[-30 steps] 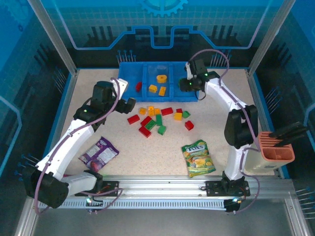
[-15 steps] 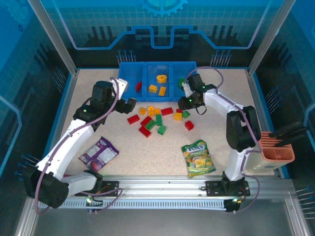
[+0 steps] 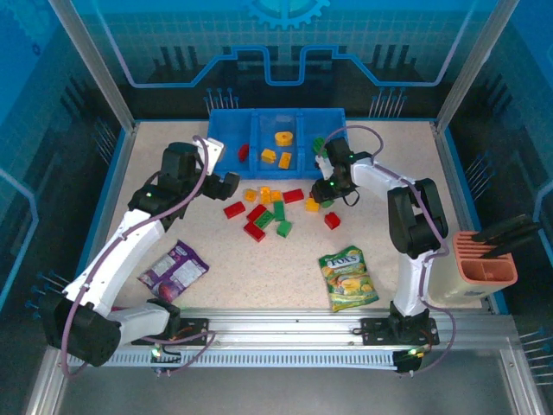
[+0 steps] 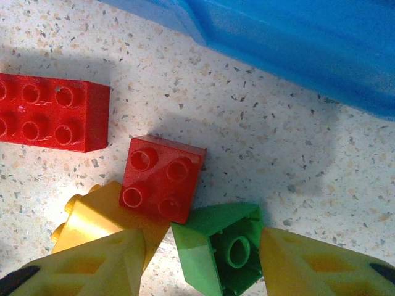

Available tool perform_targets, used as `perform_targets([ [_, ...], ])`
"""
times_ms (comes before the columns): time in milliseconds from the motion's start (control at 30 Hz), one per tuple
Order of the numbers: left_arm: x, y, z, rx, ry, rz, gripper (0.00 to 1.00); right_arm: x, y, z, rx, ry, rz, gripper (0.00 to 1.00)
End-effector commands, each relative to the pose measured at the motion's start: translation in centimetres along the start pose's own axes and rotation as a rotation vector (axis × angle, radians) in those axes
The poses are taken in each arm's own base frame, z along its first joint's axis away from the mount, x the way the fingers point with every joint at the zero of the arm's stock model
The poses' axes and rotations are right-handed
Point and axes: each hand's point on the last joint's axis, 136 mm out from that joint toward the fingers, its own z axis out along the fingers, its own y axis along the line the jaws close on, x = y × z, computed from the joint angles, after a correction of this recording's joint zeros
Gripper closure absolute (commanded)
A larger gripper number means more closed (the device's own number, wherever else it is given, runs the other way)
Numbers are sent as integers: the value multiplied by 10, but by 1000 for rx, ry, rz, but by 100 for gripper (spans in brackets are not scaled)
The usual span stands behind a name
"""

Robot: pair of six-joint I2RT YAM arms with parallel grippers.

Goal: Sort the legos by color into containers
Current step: Pick up the lego from the center of the table.

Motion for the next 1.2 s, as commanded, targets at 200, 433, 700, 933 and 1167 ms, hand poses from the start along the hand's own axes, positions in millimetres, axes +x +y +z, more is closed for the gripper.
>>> perform_targets([
  [200,-8,-2,-3,28,-26,-24,3,20,-27,10,66,77,25,60],
  [433,-8,-3,-3,37,-26,-26,3,24,-22,15,38,90,25,53],
  [700,-6,-4,-2,41,-18,-27,3,26,-14,25,3,123,25,46],
  [933,-5,-3,-1,37,-13,-22,3,37,-19,29,32,166,28,55],
  [1167,-4,-2,-1,34,-11,-24,3,37,-19,18,36,159,32,74],
])
